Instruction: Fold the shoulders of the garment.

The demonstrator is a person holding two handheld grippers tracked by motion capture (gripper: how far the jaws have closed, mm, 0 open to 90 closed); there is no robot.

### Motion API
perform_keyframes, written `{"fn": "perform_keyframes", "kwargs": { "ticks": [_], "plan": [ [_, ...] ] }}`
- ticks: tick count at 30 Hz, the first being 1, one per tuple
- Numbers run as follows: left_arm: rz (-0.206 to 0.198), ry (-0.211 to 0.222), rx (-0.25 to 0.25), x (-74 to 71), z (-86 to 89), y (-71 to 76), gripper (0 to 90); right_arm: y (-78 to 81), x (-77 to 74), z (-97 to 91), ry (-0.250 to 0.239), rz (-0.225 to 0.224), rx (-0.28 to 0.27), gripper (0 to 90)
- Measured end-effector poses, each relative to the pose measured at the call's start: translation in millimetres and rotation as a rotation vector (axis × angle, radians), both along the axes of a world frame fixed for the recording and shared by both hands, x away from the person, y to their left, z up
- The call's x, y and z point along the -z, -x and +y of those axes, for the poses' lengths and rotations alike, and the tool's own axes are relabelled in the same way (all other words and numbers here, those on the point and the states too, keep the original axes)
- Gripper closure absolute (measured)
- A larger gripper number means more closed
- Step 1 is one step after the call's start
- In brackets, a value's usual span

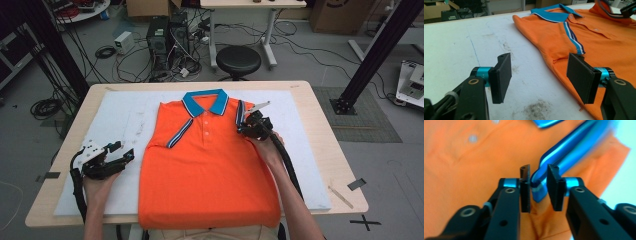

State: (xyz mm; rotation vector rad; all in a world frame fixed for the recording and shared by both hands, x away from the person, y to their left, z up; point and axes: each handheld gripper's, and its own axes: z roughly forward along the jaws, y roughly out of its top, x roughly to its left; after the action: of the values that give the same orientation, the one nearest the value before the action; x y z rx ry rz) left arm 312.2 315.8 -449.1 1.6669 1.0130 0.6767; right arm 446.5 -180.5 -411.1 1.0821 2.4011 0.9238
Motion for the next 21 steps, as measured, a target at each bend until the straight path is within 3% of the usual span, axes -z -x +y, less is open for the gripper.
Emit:
{"fn": "perform_keyframes", "kwargs": {
  "ticks": [3,4,5,6,7,11,13,16,17,18,19,21],
  "plan": [
    [0.001,0.001,0.0,0.1,-0.4,0.0,36.9,-0.9,-5.5,-7.8,-0.032,-0.011,0.046,69.5],
    [0.001,-0.002,0.001,0.0,-0.1,0.0,36.9,-1.8,-5.1,-8.9,-0.034,-0.004,0.051,68.6],
    [0.0,0.0,0.001,0.0,0.1,0.0,36.9,-3.9,-0.8,-8.4,-0.027,0.031,0.052,65.7],
    [0.0,0.0,0.001,0.0,0.1,0.0,36.9,-3.9,-0.8,-8.4,-0.027,0.031,0.052,65.7],
    [0.0,0.001,0.001,0.0,0.1,0.0,36.9,-5.2,6.1,-4.9,-0.014,0.079,0.031,65.7],
    [0.0,0.001,0.001,0.0,0.1,0.0,36.9,-4.5,18.0,3.7,-0.015,0.111,-0.024,74.0],
    [-0.001,0.002,0.001,0.1,0.0,0.0,36.9,-2.4,18.5,8.1,0.008,0.108,-0.053,70.9],
    [-0.001,0.002,0.002,0.1,0.2,0.0,36.8,-0.6,15.1,5.8,0.019,0.091,-0.038,65.0],
    [-0.001,0.003,0.002,0.1,0.2,0.1,36.9,2.2,9.6,-3.8,0.0,0.071,0.011,60.5],
    [-0.001,0.003,0.002,0.1,0.2,0.1,36.9,2.2,9.6,-3.8,0.0,0.071,0.011,60.5],
    [-0.001,0.002,0.002,0.1,0.1,0.1,36.9,8.8,4.6,-14.7,0.017,0.038,0.056,59.5],
    [-0.001,0.001,0.003,0.0,0.1,0.0,36.8,13.4,3.1,-19.5,0.019,0.031,0.063,58.7]
  ]
}}
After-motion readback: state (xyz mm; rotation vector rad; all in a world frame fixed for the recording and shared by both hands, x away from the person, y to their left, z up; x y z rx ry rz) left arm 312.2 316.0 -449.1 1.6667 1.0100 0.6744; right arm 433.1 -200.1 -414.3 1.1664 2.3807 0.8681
